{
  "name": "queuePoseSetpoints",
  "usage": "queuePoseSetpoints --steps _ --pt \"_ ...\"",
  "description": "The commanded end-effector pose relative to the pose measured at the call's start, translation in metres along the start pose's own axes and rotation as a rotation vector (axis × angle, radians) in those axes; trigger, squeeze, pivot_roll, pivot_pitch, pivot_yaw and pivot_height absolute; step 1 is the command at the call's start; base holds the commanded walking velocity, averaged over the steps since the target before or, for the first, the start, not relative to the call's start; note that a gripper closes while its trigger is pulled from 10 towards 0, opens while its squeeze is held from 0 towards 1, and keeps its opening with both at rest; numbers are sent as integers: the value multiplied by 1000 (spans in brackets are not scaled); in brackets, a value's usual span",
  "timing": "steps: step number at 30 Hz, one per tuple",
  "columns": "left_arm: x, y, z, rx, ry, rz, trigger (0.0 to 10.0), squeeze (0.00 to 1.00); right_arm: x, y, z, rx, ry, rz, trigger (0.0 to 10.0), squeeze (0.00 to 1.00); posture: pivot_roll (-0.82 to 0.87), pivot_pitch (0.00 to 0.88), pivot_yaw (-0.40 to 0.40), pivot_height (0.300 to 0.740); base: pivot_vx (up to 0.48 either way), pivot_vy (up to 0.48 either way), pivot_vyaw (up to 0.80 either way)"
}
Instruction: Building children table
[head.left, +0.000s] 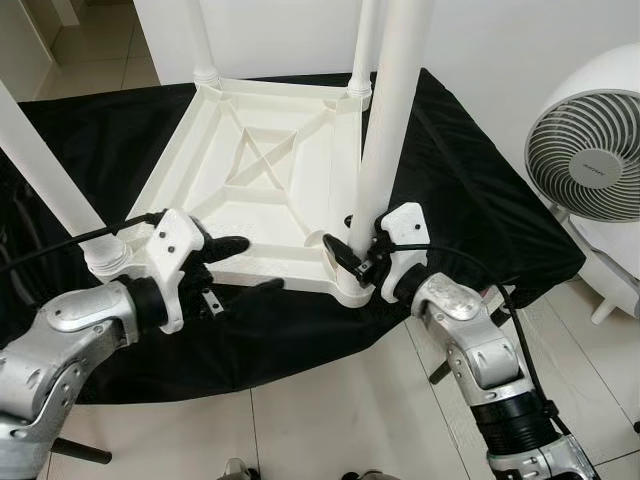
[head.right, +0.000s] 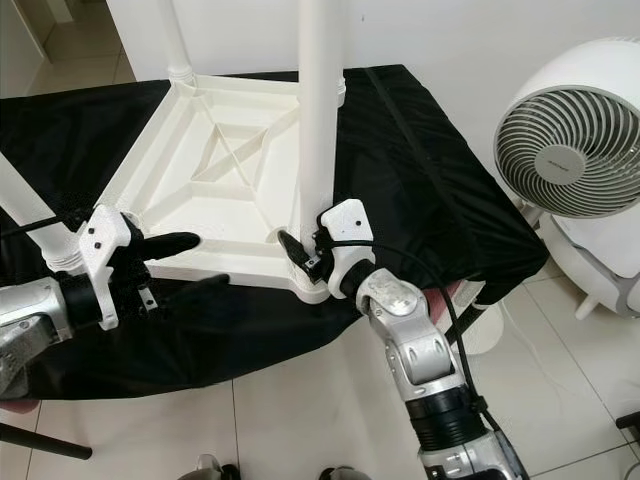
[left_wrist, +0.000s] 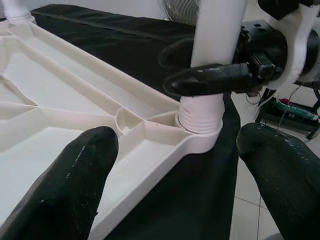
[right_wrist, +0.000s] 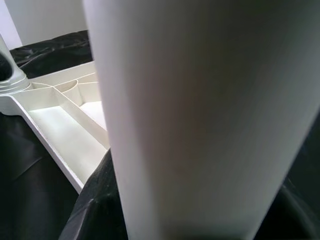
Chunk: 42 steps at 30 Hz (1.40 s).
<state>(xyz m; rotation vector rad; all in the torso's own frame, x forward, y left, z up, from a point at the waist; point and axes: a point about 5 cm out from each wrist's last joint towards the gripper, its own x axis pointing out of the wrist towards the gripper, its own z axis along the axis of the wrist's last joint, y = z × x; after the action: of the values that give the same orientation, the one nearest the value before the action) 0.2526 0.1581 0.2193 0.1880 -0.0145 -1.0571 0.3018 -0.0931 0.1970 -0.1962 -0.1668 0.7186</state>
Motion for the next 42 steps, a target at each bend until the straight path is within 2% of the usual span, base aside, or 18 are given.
queuePoseSetpoints --steps 1,3,4,11,12,14,19,22,29,30,31,32,33,34,35,40,41,42 --pt "-3 -1 1 -34 -13 0 10000 0 0 4 0 25 -5 38 2941 0 -52 93 26 740 0 0 0" --pt "-3 -1 1 -34 -13 0 10000 0 0 4 0 25 -5 38 2941 0 -52 93 26 740 0 0 0" --pt "-3 -1 -1 -37 -12 17 10000 0 0 3 -1 29 -1 24 0 0 -48 90 25 740 0 0 0" --pt "-2 4 -4 -41 -24 125 10000 0 2 -14 -8 2 68 -241 0 0 -45 86 19 740 0 0 0" --pt "-1 6 -3 -44 -33 139 10000 0 1 -21 -10 16 92 -361 0 0 -46 90 18 740 0 0 0" --pt "0 7 -3 -51 -42 145 10000 0 -1 -27 -11 9 109 -472 0 0 -46 90 18 740 0 0 0" --pt "4 8 -2 -73 -62 130 10000 0 -4 -33 -12 6 149 -660 0 0 -48 92 19 740 0 0 0" --pt "22 -1 -5 -106 -63 19 10000 0 -5 -30 -14 28 167 -873 0 0 -46 99 21 740 0 0 0" --pt "41 6 -6 -94 -56 -10 10000 0 7 -18 -14 70 149 -856 0 0 -47 103 25 740 0 0 0" --pt "43 7 -6 -91 -55 -7 10000 0 13 -12 -12 68 131 -768 10000 0 -52 108 31 740 0 0 0" --pt "43 7 -6 -91 -55 -7 10000 0 13 -12 -12 68 131 -768 10000 0 -52 108 31 740 0 0 0" --pt "43 8 -5 -89 -57 -6 10000 0 17 -5 -8 72 101 -671 10000 0 -57 109 35 740 0 0 0" --pt "44 9 -5 -85 -54 4 10000 0 18 -1 -5 51 73 -602 10000 631 -58 108 36 740 0 0 0" --pt "44 9 -5 -85 -54 4 10000 0 18 -1 -5 51 73 -602 10000 631 -58 108 36 740 0 0 0" --pt "45 10 -6 -79 -50 11 10000 0 17 3 -2 48 42 -528 10000 1000 -59 109 36 740 0 0 0" --pt "48 11 -7 -85 -52 20 10000 0 13 8 7 54 -23 -380 10000 1000 -59 109 36 740 0 0 0" --pt "49 8 -6 -93 -57 -2 10000 0 9 6 9 39 -34 -317 10000 0 -57 112 30 740 0 0 0" --pt "51 3 -6 -95 -55 -33 10000 0 2 2 10 17 -24 -233 10000 0 -57 112 30 740 0 0 0"
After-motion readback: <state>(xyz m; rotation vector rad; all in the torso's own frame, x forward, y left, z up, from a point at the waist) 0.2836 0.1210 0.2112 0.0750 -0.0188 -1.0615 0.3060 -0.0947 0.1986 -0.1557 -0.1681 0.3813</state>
